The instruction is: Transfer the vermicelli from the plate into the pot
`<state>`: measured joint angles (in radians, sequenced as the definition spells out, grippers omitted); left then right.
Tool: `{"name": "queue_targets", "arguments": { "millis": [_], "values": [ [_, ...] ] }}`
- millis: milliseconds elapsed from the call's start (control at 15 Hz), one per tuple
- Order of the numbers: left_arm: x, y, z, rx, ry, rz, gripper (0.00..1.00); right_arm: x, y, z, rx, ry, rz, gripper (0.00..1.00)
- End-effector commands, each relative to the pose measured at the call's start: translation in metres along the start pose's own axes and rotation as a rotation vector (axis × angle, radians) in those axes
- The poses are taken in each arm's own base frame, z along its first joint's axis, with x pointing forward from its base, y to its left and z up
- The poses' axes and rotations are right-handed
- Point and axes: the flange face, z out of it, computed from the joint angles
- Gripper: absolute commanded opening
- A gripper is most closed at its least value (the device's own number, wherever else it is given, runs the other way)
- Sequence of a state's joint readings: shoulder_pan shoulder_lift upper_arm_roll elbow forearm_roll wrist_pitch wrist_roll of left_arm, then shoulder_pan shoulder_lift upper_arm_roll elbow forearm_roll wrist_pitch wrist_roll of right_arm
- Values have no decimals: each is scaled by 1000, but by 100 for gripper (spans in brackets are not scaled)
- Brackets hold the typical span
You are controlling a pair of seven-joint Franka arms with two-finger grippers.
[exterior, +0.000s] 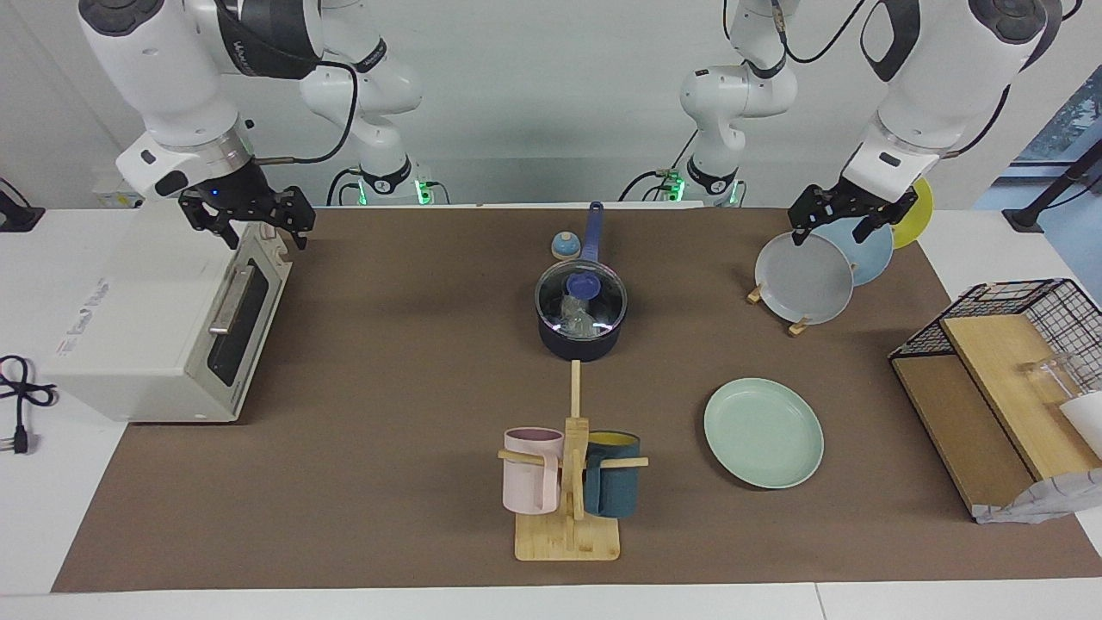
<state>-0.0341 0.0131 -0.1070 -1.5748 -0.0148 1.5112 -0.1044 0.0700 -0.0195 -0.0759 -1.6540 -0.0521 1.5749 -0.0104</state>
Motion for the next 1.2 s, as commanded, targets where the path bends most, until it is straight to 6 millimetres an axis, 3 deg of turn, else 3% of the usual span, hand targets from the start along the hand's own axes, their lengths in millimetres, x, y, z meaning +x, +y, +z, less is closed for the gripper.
{"name": "queue_targets", "arguments": {
  "millis": [0,133,1133],
  "values": [
    [-5,-4,-3,14,12,-1,100,-4,19,-3,27,16,9,100],
    [-5,-4,-3,14,12,-1,100,-4,30,-2,28,15,29,100],
    [-5,-4,-3,14,12,-1,100,-15,19,-17,28,20,10,100]
  ]
}}
